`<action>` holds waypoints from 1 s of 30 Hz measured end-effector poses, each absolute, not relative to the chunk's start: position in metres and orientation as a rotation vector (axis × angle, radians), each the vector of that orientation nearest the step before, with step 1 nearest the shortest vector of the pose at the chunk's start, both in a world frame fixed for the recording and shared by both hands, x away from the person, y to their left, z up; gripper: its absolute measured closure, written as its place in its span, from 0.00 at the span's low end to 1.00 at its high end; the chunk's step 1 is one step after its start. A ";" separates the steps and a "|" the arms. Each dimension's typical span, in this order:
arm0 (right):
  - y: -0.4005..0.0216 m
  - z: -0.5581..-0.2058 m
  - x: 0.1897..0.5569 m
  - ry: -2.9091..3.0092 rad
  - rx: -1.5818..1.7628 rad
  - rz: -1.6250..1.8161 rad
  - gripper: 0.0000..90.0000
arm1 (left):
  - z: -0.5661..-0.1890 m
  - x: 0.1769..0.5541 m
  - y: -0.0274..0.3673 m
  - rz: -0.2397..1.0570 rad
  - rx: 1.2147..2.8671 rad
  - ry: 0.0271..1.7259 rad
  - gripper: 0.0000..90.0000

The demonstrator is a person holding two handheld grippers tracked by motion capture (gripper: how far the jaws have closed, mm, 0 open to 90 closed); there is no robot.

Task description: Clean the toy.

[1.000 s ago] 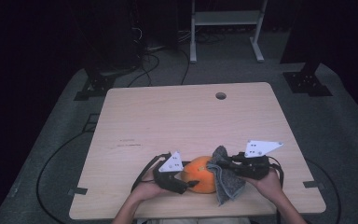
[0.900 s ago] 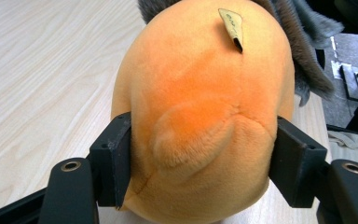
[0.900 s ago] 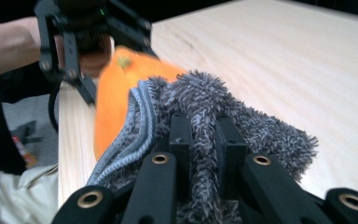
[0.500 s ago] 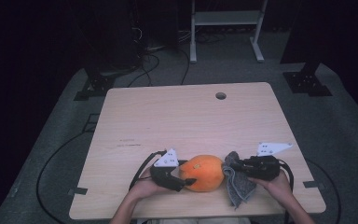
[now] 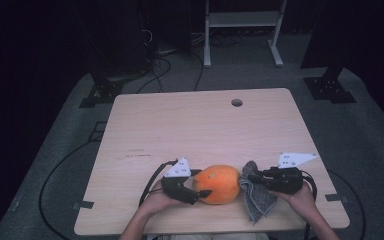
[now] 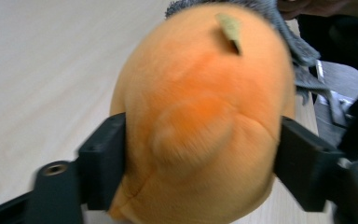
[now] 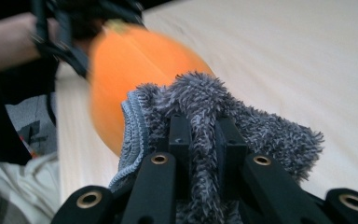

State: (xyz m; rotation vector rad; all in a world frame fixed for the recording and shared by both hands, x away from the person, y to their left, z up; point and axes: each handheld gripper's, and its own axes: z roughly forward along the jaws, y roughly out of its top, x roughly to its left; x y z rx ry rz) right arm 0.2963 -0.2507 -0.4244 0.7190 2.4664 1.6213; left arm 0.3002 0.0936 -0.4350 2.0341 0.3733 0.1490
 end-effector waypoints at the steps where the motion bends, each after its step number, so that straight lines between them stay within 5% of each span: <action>1: -0.247 -0.418 0.294 2.449 0.678 1.640 0.88 | -0.431 0.298 0.091 0.177 2.018 0.370 0.35; 8: -0.219 -0.380 0.289 2.332 0.518 1.783 0.88 | -0.409 0.288 0.080 0.236 2.027 0.383 0.38; 15: -0.197 -0.395 0.298 2.385 0.543 1.704 0.88 | -0.413 0.289 0.080 0.217 2.052 0.397 0.36; 24: -0.200 -0.413 0.298 2.417 0.588 1.680 0.88 | -0.421 0.297 0.090 0.172 2.066 0.330 0.09; 30: -0.207 -0.417 0.295 2.427 0.590 1.660 0.88 | -0.434 0.309 0.090 0.059 2.072 0.344 0.07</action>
